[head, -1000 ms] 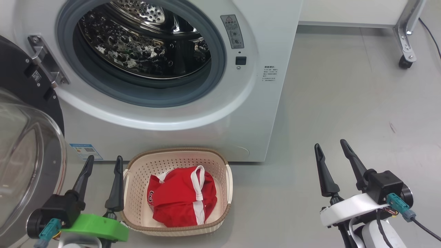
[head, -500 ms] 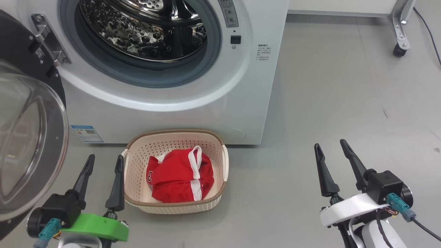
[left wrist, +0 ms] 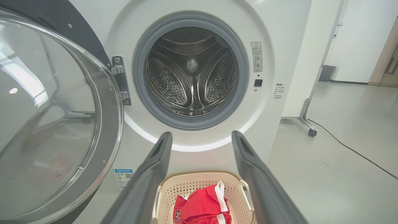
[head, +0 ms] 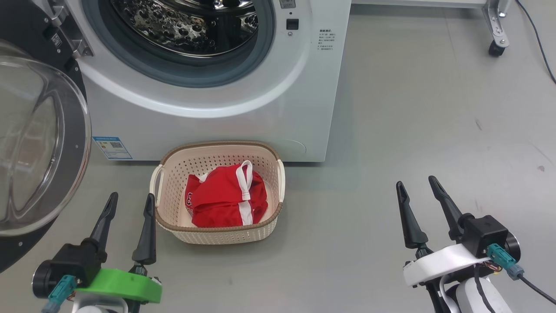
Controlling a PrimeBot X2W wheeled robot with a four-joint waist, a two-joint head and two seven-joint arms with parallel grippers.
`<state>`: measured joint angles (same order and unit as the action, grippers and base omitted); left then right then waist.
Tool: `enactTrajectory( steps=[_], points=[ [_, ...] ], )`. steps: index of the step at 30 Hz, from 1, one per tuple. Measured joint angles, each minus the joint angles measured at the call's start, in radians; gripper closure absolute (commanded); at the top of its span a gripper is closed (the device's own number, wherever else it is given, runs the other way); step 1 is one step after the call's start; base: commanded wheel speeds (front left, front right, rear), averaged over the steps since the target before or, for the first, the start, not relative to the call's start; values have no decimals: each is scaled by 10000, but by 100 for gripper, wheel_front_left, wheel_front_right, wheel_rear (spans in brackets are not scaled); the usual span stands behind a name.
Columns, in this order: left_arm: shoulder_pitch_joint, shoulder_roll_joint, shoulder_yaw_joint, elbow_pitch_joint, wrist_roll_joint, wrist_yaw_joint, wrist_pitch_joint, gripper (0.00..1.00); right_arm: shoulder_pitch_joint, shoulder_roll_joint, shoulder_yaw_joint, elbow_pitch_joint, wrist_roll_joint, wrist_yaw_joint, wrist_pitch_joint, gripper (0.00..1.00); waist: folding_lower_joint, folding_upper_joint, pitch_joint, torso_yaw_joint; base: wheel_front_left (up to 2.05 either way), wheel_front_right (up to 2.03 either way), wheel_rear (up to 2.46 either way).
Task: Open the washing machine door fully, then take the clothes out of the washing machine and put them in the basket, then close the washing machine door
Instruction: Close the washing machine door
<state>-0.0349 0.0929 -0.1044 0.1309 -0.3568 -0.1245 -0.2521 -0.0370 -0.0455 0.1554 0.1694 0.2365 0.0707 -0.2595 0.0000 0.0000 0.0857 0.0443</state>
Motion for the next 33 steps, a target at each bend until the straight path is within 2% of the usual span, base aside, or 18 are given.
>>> enactTrajectory(
  steps=[12,33],
  points=[
    [-1,-12,-12,-65,54,-8,0,0,-11,2,35,23,17,0,0,0,0,0,-11,12,-48,48,0],
    [-1,-46,-105,-46,50,-8,0,0,-30,0,134,111,27,0,0,0,0,0,-161,-18,-3,3,0]
  ],
)
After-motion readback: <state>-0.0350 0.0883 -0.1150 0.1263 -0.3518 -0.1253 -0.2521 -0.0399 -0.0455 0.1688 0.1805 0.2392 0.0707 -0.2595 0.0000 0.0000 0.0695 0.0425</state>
